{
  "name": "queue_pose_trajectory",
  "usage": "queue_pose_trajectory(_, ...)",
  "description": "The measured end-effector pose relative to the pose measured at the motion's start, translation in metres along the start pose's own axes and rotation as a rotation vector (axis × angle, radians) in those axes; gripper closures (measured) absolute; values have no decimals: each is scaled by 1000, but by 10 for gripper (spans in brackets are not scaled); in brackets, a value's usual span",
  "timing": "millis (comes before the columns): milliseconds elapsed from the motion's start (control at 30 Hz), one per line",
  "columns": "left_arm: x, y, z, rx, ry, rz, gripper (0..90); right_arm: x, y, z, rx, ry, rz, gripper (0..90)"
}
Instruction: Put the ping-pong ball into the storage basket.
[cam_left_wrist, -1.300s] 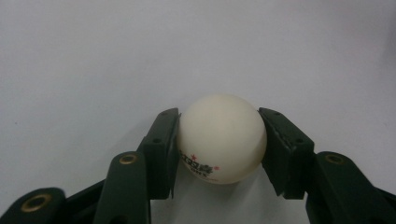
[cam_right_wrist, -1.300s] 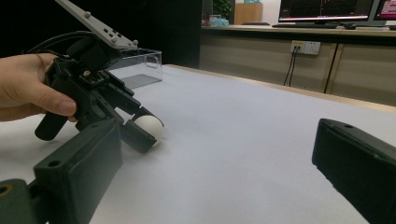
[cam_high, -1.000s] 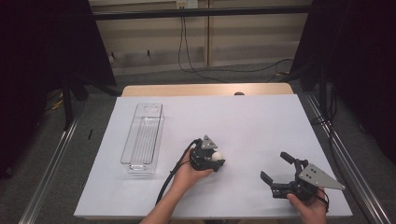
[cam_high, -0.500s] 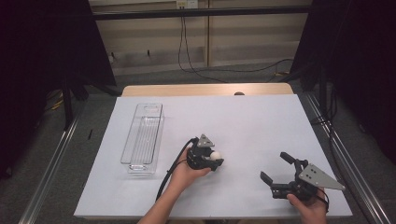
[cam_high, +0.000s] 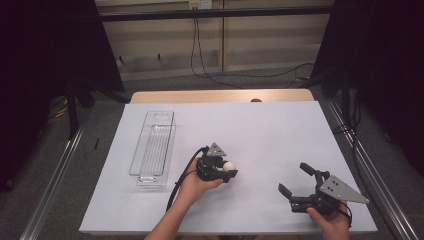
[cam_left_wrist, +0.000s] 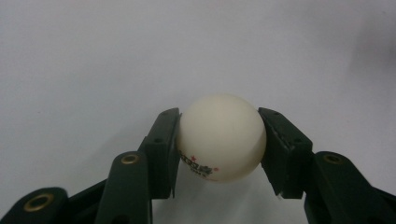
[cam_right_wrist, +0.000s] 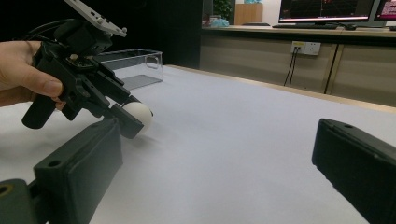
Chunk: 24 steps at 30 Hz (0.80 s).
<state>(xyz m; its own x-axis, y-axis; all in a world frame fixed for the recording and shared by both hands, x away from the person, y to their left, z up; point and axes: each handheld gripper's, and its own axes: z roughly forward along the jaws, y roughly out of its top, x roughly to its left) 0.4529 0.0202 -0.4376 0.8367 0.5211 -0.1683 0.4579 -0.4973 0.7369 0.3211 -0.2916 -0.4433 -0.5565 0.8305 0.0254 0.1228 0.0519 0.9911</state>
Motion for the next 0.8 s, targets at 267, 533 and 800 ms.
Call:
queue_pose_trajectory(267,3,0,-5,-4,5,-6,511,1,0,0,-3,-3,4,11)
queue_pose_trajectory(533,7,-1,-8,-17,0,-20,511,1,1,0,-4,1,0,12)
queue_pose_trajectory(800,10,-1,-15,-18,13,-30,512,0,0,0,-3,-5,8,12)
